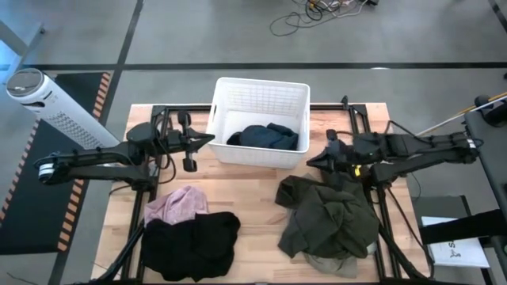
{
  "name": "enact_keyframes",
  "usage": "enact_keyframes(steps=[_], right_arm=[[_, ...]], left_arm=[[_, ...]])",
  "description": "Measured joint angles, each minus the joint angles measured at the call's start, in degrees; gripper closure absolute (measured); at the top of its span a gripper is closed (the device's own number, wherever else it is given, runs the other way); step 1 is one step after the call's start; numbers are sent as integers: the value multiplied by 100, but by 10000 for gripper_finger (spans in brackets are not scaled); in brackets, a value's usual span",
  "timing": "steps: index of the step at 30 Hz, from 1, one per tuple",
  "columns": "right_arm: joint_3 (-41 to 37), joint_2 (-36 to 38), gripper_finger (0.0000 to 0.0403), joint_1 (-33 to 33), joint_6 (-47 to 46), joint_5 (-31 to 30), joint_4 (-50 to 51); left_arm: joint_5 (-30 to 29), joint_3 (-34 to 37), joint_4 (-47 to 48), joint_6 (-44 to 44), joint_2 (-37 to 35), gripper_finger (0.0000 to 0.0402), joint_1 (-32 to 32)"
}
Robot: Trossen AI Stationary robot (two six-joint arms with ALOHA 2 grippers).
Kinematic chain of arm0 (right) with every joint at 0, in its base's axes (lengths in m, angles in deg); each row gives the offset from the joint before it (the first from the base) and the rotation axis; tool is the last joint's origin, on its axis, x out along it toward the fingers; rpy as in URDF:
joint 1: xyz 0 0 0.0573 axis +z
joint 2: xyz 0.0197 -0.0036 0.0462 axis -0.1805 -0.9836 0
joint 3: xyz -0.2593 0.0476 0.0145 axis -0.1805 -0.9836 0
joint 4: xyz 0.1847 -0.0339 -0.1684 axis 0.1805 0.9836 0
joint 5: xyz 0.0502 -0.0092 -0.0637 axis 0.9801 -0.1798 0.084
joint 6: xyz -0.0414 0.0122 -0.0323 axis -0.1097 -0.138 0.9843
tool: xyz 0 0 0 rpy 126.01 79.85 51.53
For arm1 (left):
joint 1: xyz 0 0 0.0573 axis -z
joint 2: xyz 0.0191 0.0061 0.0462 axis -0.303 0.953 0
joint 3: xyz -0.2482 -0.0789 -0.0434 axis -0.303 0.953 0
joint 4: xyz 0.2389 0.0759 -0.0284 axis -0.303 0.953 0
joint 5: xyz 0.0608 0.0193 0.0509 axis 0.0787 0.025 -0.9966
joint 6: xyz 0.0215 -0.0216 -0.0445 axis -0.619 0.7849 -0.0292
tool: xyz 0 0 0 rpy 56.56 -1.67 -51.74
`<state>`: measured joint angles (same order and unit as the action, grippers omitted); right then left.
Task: Sort clothes
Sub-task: Put the hoodie jacket into the laundry bin
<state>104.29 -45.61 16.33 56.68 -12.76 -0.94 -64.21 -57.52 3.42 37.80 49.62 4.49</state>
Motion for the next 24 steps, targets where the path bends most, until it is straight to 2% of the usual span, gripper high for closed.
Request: enact_keyframes(steps=[6, 12, 15, 18, 24], right_arm=[[1507, -1008, 325, 523, -960, 1, 2017], [2487, -1955, 249, 1065, -2299, -2, 3807], [2626, -2366, 216, 1270, -3040, 35, 4490], [2534, -2699, 189, 1392, -3596, 413, 4707], [2199, -3198, 153, 1501, -3877, 653, 4700]], left_arm=[[38, 184, -132, 28, -172, 402, 0], [42, 220, -84, 30, -233, 402, 0], [45, 290, -46, 58, -226, 402, 0], [45, 413, -45, 70, -206, 402, 1], [47, 650, -59, 34, -203, 401, 2]])
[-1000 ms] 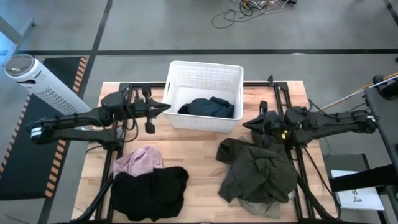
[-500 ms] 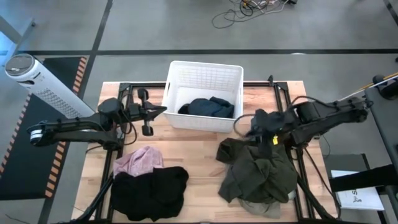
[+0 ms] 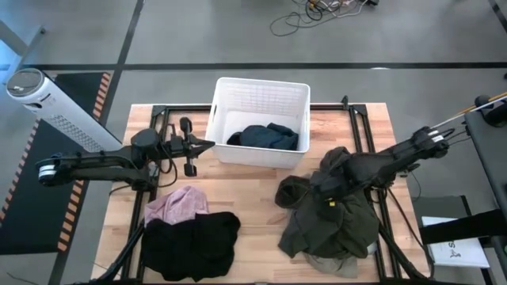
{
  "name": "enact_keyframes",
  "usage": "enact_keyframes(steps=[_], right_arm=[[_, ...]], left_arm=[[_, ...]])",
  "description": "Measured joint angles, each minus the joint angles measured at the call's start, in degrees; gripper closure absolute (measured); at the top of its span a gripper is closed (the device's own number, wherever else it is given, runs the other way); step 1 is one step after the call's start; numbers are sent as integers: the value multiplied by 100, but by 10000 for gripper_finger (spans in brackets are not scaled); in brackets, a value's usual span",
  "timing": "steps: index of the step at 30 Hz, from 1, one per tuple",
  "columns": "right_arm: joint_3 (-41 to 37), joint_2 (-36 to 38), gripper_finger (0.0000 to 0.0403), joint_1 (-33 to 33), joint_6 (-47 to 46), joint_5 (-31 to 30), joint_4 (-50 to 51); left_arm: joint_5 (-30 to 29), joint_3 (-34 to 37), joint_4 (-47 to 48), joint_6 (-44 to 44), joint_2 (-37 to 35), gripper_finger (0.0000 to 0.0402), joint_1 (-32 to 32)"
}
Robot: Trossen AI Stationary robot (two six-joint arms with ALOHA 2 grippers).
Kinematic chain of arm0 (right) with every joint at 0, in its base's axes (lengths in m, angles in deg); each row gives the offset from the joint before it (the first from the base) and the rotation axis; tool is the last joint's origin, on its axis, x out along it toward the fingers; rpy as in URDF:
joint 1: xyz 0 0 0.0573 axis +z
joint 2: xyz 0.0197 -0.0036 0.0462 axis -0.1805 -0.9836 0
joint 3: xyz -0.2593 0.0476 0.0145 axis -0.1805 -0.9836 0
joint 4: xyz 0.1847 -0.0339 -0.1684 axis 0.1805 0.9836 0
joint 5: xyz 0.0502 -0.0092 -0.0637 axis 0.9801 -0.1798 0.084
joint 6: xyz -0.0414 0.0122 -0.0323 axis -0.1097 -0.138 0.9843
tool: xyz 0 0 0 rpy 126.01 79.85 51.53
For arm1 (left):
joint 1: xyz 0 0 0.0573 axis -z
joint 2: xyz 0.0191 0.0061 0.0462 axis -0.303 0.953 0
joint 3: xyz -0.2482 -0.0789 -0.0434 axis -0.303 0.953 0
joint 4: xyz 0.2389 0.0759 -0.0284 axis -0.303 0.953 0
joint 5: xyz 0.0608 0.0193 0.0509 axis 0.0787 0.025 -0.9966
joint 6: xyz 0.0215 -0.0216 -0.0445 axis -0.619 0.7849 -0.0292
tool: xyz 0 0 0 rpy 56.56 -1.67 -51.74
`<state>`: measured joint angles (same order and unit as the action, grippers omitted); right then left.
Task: Sort clothes
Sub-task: Put the hoodie jacket into the laundry bin
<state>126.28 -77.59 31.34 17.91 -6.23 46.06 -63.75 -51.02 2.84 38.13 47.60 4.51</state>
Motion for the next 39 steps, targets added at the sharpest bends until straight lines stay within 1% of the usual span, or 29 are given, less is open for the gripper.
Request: enact_keyframes(steps=[4, 8, 11, 14, 16, 20, 22, 25, 27, 29, 32, 33, 34, 36, 39], right_arm=[[-267, -118, 140, -56, 18, -226, -55], [-722, -83, 131, -151, 90, -272, -366], [-1211, 1, 124, -261, 110, -235, -987], [-1781, 17, 115, -380, 108, 51, -1801], [-2119, -8, 108, -417, 96, 137, -2348], [-2649, -131, 99, -416, 61, 153, -3106], [-2805, -187, 103, -414, -10, 76, -3265], [-2865, -335, 135, -414, 87, 67, -3325], [-2852, -440, 179, -412, 248, 84, -3383], [-2828, -529, 240, -410, 444, 121, -3486], [-2723, -629, 353, -414, 761, 251, -3521], [-2666, -647, 373, -419, 845, 308, -3499], [-2598, -656, 378, -419, 863, 387, -3481], [-2377, -670, 376, -414, 864, 577, -3409], [-1788, -653, 378, -381, 898, 620, -3093]], left_arm=[[-2, 2, -134, -109, -28, 402, 0], [-2, 2, -131, -143, -52, 402, 0], [-2, 2, -129, -147, -36, 402, 0], [-2, 2, -123, -142, -31, 401, 0], [-2, 2, -122, -127, -31, 402, 0], [-2, 2, -103, -99, -15, 402, 0], [-2, 2, -85, -96, -15, 401, 0], [-2, 2, -92, -68, 0, 401, 0], [-2, 2, -93, -55, 0, 402, 0], [-2, 2, -109, -53, 0, 402, 0], [-2, 0, -96, -50, 0, 402, 0], [-2, 0, -103, -50, 0, 402, 0], [-2, 0, -103, -51, 0, 402, 0], [-2, 0, -101, -50, 0, 402, 0], [-2, 2, -109, -50, 0, 402, 0]])
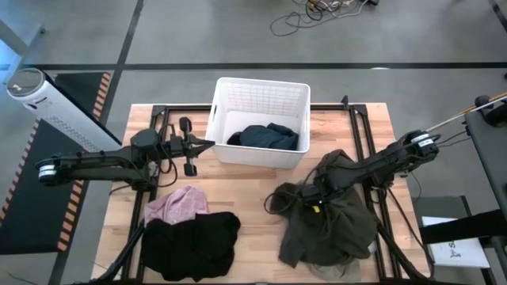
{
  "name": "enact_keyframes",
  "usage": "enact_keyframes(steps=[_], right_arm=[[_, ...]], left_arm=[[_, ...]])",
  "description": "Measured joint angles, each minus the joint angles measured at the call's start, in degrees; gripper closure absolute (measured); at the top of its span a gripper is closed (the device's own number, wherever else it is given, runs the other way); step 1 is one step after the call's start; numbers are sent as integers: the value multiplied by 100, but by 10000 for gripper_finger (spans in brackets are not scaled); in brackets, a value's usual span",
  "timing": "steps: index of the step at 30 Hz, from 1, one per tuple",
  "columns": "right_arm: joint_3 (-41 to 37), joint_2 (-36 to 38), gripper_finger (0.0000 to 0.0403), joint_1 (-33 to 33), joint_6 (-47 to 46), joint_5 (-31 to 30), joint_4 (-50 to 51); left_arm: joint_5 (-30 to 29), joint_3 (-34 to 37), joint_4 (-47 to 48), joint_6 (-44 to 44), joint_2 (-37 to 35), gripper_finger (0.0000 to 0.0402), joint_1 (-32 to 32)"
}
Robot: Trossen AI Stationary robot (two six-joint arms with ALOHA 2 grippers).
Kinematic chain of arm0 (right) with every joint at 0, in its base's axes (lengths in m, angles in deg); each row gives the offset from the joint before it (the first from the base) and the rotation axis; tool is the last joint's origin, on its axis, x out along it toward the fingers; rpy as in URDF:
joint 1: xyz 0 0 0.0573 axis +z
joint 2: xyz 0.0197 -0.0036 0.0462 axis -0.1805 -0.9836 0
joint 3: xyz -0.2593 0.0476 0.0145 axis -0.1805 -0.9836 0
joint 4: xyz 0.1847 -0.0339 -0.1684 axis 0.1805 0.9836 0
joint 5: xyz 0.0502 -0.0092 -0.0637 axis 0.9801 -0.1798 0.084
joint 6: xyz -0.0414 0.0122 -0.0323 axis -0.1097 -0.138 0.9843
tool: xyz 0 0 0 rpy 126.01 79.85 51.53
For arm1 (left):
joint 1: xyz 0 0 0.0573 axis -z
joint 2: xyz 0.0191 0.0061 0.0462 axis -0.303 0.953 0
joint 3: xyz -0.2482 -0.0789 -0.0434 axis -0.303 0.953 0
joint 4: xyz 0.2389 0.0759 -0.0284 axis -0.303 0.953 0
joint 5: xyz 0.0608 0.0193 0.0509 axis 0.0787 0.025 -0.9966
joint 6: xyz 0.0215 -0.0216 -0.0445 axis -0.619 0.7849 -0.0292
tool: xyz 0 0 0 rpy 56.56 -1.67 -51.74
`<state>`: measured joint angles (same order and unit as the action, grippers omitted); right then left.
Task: Sort clothes
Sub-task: Put the hoodie jacket into the laundry bin
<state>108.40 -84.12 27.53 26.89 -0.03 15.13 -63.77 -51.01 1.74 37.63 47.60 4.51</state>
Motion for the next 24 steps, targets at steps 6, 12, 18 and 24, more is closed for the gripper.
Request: enact_keyframes(steps=[6, 12, 18, 24], right_arm=[[1561, -33, 378, 151, 498, -722, 1105], [3032, -31, 379, 244, 882, -1742, 1743], [4235, -29, 379, 357, 1465, -2344, 1862], [5386, -74, 379, 377, 2129, -3128, 1873]], left_arm=[[0, -2, 1, 0, -2, 402, 0], [0, 0, -22, 21, -8, 402, 0], [0, -2, -77, 77, -8, 402, 0], [0, -2, -125, 153, -5, 402, 0]])
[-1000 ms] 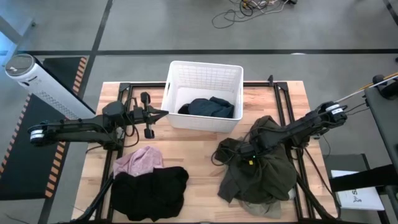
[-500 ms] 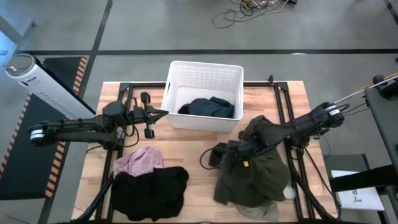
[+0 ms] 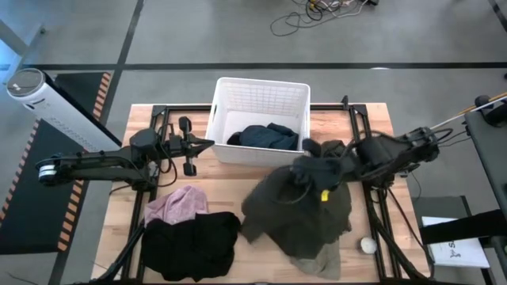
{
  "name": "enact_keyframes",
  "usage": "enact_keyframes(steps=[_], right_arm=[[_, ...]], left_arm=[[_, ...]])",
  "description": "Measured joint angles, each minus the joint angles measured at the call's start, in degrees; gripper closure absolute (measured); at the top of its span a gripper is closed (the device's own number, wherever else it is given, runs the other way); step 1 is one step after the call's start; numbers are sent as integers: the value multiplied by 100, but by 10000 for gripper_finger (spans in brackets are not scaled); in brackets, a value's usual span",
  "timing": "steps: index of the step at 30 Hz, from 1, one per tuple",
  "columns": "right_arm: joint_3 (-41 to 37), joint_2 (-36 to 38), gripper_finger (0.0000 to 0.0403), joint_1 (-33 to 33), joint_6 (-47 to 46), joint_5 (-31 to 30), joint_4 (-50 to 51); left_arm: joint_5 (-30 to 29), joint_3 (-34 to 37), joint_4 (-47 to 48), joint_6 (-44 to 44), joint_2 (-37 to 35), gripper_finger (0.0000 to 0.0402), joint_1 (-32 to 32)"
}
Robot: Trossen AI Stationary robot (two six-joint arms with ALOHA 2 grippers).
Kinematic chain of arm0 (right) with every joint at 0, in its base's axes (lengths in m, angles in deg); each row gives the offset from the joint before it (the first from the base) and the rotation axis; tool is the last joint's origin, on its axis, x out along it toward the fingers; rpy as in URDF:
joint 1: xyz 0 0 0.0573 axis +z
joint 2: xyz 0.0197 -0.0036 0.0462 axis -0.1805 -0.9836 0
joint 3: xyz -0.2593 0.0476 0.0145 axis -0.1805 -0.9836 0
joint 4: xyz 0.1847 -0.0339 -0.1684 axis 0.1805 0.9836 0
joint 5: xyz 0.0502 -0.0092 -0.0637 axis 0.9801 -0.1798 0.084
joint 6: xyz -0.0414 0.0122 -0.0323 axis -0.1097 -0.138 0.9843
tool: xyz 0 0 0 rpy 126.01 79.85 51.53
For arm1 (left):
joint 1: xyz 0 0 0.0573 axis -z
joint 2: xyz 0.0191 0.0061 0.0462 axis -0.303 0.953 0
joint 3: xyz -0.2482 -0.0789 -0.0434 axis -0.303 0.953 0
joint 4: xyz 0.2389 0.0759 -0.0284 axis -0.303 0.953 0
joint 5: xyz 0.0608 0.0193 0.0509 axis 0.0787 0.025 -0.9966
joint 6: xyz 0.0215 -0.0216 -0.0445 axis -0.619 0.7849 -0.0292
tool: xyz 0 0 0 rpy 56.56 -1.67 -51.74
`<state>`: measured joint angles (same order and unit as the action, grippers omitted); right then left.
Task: Sort clothes
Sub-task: Put the hoodie jacket into the laundry bin
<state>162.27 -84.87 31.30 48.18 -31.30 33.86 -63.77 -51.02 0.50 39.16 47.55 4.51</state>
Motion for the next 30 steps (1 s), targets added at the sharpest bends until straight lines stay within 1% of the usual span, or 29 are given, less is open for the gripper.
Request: enact_keyframes(steps=[4, 7, 9, 11, 12, 13, 15, 17, 21, 26, 30], right_arm=[[924, -154, 379, -15, 594, -763, -50], [1624, -304, 379, -17, 1180, -1211, -86], [2093, -410, 379, -20, 1592, -1396, -123], [2512, -528, 379, -20, 1940, -1494, -185], [2525, -539, 379, -20, 2133, -1559, -384], [2435, -471, 379, -20, 2360, -1575, -678], [2407, -403, 379, -15, 2607, -1501, -865], [2409, -385, 379, -34, 2771, -1551, -1089], [2409, -381, 379, -55, 3099, -1551, -1433], [2409, -455, 379, -62, 3435, -1530, -1768], [2409, -494, 379, -68, 3573, -1518, -1923]], left_arm=[[0, 2, -15, 74, 10, 402, 2], [30, 0, -53, 264, 46, 402, 0], [259, 0, -105, 284, 77, 400, 0], [575, 0, -353, 309, 144, 390, 2], [730, 0, -472, 350, 173, 381, 9], [871, 0, -640, 417, 220, 371, 11], [1032, -2, -993, 580, 351, 345, 41], [1050, -6, -1307, 737, 504, 313, 128], [1056, -181, -1617, 1026, 1002, 245, 421], [1028, -789, -1655, 1109, 1953, 171, 878], [1012, -1383, -2072, 1082, 2813, 135, 1123]])
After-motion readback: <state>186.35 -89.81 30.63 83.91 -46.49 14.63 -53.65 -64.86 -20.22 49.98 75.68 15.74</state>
